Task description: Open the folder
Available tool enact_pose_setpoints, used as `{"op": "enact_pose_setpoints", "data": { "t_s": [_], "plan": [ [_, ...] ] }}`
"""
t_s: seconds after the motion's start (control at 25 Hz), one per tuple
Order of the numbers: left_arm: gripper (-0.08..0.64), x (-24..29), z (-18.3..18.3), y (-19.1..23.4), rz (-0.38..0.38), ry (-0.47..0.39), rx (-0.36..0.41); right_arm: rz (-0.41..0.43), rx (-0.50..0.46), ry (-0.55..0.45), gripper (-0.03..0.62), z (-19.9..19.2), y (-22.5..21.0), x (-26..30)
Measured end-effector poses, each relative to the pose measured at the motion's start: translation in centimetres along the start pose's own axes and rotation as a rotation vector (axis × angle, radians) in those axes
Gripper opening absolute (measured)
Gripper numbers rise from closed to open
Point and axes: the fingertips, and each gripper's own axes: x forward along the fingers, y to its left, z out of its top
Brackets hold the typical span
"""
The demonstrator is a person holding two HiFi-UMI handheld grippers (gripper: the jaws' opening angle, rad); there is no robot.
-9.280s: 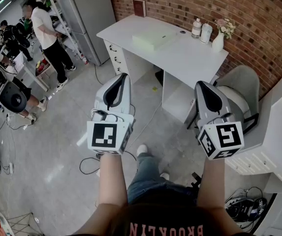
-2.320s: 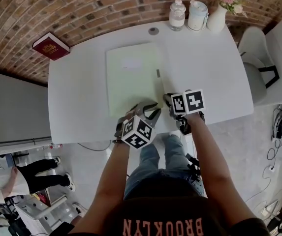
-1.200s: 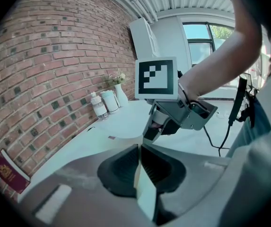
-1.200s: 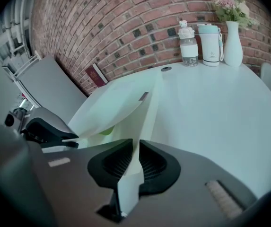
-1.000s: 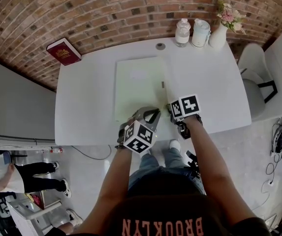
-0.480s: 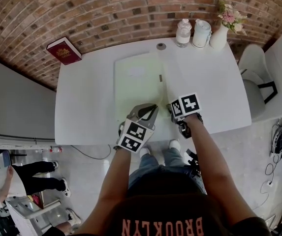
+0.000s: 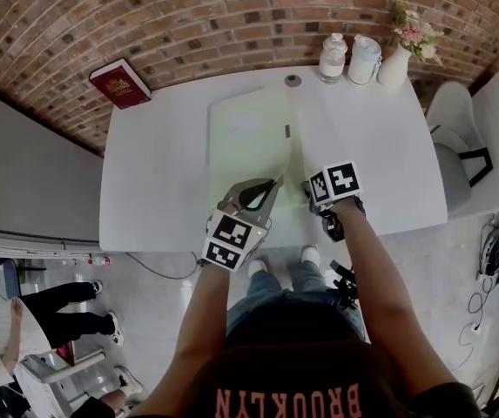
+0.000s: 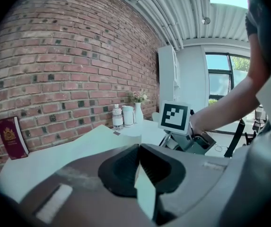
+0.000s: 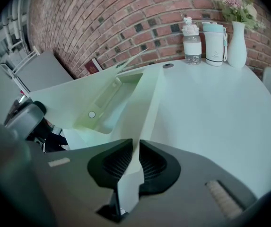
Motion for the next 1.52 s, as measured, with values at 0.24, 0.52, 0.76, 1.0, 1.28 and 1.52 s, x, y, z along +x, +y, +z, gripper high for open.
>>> {"op": "enact_pose_setpoints", "data": {
  "t_s": [0.24,0.52,0.76,1.0,1.28,1.52],
  "plan": [
    [0.009,-1.7,0.4,0.2,-0.006,-0.017,-0.029,-0.041,-0.005,0.01,0.049,-0.1,-0.1,0.0],
    [0.009,-4.0,1.0,1.2,0.009,-0.078,-0.046,-0.089,0.008,-0.001,0.049,0.0,-0.2,0.0],
    [0.009,-6.1,1.4,2.4,0.032,-0.118,-0.053,-0.14,0.016,-0.018,0.048,0.1,-0.2,-0.2],
    [0.009,-8.3,1.7,3.7,0.063,-0.148,-0.059,-0.195,0.004,-0.029,0.031,0.0,-0.1,-0.3],
    [0.006,-11.2,1.3,5.7,0.119,-0.179,-0.074,-0.232,0.018,-0.039,0.028,0.0,-0.1,-0.3],
    [0.005,-14.0,0.9,8.3,0.181,-0.218,-0.105,-0.252,0.026,-0.023,0.028,0.1,-0.2,-0.3]
  ]
}}
